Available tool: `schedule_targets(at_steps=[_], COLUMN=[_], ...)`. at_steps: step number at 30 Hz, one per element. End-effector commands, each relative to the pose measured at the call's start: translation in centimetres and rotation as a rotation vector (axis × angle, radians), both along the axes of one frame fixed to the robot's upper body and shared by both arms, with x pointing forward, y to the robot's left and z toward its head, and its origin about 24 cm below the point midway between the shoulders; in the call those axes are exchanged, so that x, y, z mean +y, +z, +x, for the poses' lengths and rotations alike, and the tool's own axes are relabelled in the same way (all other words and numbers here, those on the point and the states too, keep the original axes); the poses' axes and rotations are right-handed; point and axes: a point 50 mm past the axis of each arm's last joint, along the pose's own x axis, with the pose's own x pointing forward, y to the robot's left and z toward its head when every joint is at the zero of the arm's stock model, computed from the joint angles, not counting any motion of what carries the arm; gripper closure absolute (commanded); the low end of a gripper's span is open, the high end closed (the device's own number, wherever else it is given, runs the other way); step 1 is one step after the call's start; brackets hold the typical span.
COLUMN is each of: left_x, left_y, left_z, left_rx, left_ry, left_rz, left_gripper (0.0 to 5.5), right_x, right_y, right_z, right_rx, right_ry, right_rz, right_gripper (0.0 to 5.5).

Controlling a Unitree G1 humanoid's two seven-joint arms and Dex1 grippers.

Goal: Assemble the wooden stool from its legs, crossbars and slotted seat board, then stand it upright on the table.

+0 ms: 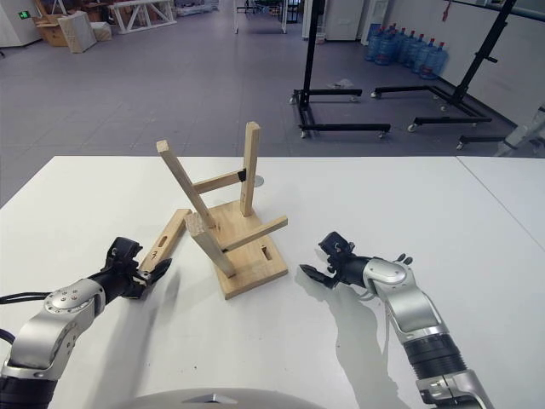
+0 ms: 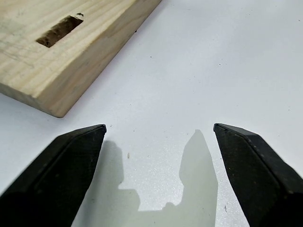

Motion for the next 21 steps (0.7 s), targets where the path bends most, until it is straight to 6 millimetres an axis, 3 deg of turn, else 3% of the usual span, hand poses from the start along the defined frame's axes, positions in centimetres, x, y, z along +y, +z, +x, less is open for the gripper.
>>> schedule_targets(at_steps=[1, 5, 9, 21], left_x=[-0.1, -0.4, -0.7, 0.1], left_y=[-2.2, -3.8, -3.5, -3.6], left_z=[-0.8, -0.8, -0.2, -0.3], left_rx=[0.08, 0.118, 0.093, 0.062], left_ry=[0.025, 0.029, 0.017, 0.09], left_rz=[-0.073, -0.135, -0.152, -0.139], left_gripper=[1.18, 1.18, 1.18, 2.95], right_x=[0.2, 0.3, 0.3, 0.5], right_y=[0.1, 0.1, 0.0, -0.2], right_z=[0.1, 0.1, 0.0, 0.1], right_rx=[0.007, 0.011, 0.014, 0.019], right_ry=[0.01, 0.012, 0.008, 0.003], right_rz=[-0.012, -0.014, -0.015, -0.005], right_gripper=[1.3, 1.3, 1.3, 1.3])
